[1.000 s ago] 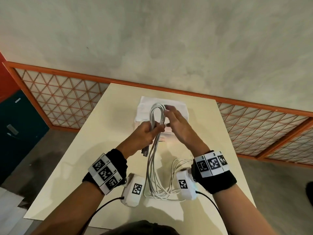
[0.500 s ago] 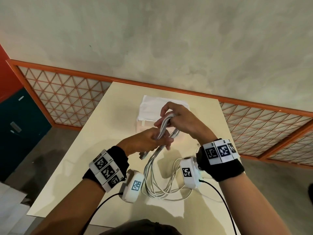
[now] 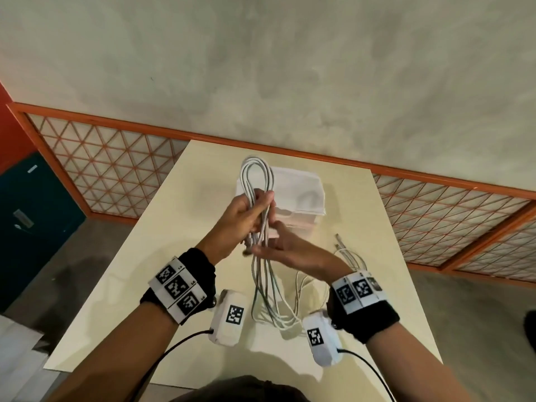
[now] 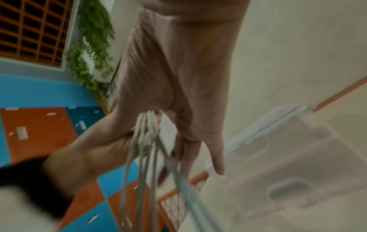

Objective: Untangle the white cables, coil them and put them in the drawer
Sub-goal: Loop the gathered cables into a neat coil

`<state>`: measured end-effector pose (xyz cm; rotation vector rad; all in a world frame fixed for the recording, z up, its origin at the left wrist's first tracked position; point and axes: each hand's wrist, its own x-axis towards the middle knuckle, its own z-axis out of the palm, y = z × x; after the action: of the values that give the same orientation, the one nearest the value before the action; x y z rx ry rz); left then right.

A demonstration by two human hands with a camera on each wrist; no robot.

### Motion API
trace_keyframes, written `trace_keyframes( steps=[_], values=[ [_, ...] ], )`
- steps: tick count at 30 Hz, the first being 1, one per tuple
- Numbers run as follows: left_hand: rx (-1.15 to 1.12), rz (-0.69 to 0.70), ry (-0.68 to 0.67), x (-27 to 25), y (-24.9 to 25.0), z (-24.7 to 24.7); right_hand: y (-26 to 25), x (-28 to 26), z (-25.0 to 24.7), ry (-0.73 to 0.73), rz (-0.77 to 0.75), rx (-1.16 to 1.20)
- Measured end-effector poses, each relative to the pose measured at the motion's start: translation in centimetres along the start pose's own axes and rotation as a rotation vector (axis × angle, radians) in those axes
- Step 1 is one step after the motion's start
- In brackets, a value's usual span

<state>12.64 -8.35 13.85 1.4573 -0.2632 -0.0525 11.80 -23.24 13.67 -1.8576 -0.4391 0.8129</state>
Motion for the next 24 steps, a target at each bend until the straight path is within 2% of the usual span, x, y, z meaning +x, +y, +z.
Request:
trace_keyframes(
  steps=[2,5,7,10,16,19,22,24],
  values=[
    [0.047,0.013,0.052,0.5,-0.2,-0.5,0.4,0.3,0.8,-0.015,-0.036,-0.057],
    [0.099,0.049,0.165,0.7,-0.6,-1.6,0.2,0.4,0.4,0.062,-0.031,0.0],
    [0.192,0.112,0.277,0.9,-0.8,-2.1,-0.3,0.2,0.1,0.161,-0.059,-0.121],
    [0.252,0.15,0.413,1.1,-1.4,-1.9,-1.0,0.0,0.7,0.266,-0.2,-0.351],
    [-0.167,-0.057,0.469,1.8,-1.2,-0.7,-1.2,0.6,2.2,0.1,-0.187,-0.323],
    [-0.229,-0.031,0.499,2.0,-0.8,-1.2,-0.6,0.1,2.0,-0.016,-0.111,-0.179],
    [-0.283,0.038,0.593,2.2,-0.5,-2.2,0.3,-0.9,1.6,-0.144,-0.066,-0.09],
    [-0.297,0.059,0.609,2.2,-0.7,-2.9,0.9,-1.5,1.2,-0.179,-0.052,-0.069]
  ],
)
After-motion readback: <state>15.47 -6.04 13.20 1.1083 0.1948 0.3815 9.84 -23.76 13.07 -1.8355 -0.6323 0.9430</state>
